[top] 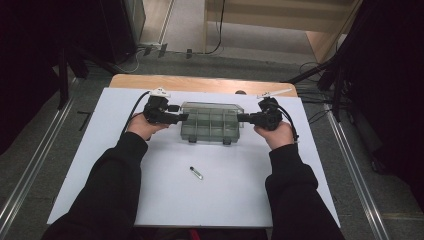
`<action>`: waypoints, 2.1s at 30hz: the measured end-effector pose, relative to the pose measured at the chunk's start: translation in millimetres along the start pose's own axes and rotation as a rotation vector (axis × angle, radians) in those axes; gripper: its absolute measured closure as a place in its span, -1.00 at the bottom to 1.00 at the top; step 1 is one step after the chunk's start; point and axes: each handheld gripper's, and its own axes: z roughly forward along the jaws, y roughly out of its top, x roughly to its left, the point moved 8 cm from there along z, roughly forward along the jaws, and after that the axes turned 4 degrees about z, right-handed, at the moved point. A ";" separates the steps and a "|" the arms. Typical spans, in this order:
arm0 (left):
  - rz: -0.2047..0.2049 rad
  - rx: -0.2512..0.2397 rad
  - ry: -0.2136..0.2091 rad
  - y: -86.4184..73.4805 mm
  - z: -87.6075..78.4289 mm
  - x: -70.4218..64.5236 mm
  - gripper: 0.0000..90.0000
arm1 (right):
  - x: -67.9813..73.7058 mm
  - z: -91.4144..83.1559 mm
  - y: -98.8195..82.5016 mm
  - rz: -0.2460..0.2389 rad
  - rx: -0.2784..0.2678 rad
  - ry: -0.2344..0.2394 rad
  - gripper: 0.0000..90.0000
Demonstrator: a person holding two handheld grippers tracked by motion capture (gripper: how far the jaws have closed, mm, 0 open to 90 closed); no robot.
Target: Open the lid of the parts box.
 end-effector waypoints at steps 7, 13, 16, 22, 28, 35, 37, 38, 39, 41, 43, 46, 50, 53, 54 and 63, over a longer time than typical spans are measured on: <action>-0.011 -0.019 0.014 8.2 -1.4 1.9 0.08 | -0.9 -0.1 -1.4 -0.002 0.001 0.005 1.00; -0.004 -0.012 0.015 10.2 -2.3 0.2 0.16 | -2.6 -2.5 -4.3 -0.012 -0.008 0.004 0.86; -0.007 -0.011 0.019 10.7 -2.3 0.0 0.16 | -5.7 -2.6 -8.0 -0.021 -0.009 -0.002 0.78; -0.011 -0.009 0.022 10.8 -2.4 0.3 0.16 | -12.0 -2.0 -10.5 -0.057 -0.029 -0.012 0.49; -0.023 -0.021 0.020 12.4 -2.6 -0.1 0.16 | -20.6 0.4 -6.1 -0.095 -0.088 -0.028 0.28; -0.027 -0.020 0.023 12.4 -1.6 0.5 0.16 | -26.3 10.7 -2.0 -0.116 -0.107 -0.031 0.19; -0.026 -0.019 0.023 12.3 -1.3 0.9 0.16 | -26.6 12.8 0.0 -0.128 -0.112 -0.047 0.20; -0.025 -0.021 0.026 12.5 -1.1 1.1 0.16 | -26.7 13.8 1.8 -0.134 -0.119 -0.050 0.20; -0.026 -0.020 0.027 12.5 -1.0 1.4 0.16 | -26.4 14.2 3.1 -0.129 -0.119 -0.053 0.20; -0.022 -0.020 0.031 12.7 -0.8 1.3 0.16 | -27.7 14.6 6.2 -0.137 -0.122 -0.068 0.24; -0.025 -0.018 0.034 13.2 -0.5 1.8 0.16 | -28.0 13.9 9.1 -0.130 -0.130 -0.072 0.26; -0.032 -0.031 0.040 16.2 -0.8 2.7 0.16 | -27.9 13.0 12.2 -0.123 -0.139 -0.071 0.27; -0.027 -0.040 0.046 21.0 -1.2 3.3 0.16 | -27.0 12.4 14.7 -0.123 -0.145 -0.080 0.26; -0.026 -0.036 0.049 25.4 -0.7 4.1 0.16 | -26.2 11.3 17.1 -0.120 -0.146 -0.081 0.26; -0.024 -0.033 0.054 26.5 -0.5 4.6 0.16 | -26.1 10.7 18.6 -0.125 -0.150 -0.085 0.26; -0.040 -0.048 0.059 34.3 1.2 10.7 0.16 | -27.5 10.2 30.1 -0.112 -0.154 -0.093 0.26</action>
